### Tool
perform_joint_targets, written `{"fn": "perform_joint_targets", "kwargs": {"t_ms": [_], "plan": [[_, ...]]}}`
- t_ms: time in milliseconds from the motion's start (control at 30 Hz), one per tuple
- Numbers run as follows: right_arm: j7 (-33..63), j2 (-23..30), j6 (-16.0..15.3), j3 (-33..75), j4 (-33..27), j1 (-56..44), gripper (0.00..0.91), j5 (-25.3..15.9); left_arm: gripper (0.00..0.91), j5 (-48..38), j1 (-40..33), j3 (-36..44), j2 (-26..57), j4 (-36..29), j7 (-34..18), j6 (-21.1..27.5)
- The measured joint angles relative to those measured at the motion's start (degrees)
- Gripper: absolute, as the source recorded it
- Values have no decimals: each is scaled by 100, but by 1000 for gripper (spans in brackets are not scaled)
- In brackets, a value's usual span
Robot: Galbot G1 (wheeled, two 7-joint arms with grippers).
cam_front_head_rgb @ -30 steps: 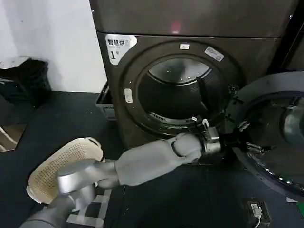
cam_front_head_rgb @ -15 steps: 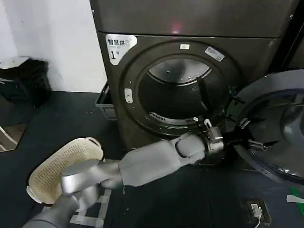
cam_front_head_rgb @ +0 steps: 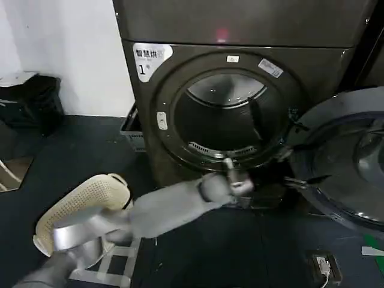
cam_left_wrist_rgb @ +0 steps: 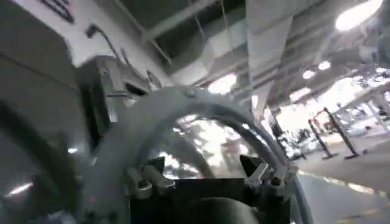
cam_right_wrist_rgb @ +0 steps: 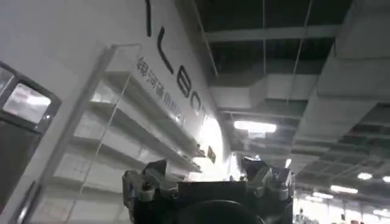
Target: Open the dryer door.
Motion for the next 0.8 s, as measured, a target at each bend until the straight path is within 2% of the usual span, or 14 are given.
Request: {"fn": "perform_joint_targets", "kwargs": {"t_ms": [267,467,600,800], "plan": [[133,-5,-124,65,155,69,907,-44,907,-70,-99,109,1664,-820,125,242],[177,13,-79,86,159,118,907,-228,907,-276,-401,467,2640,-1063,600,344],[225,-28,-92,142,145,83,907,-219,907,-27,-745,851,3170,-1153,830,720],[211,-140,-71,304,28,-30,907,-199,907,655,-1337,1412,3726,-1070,893,1496]]}}
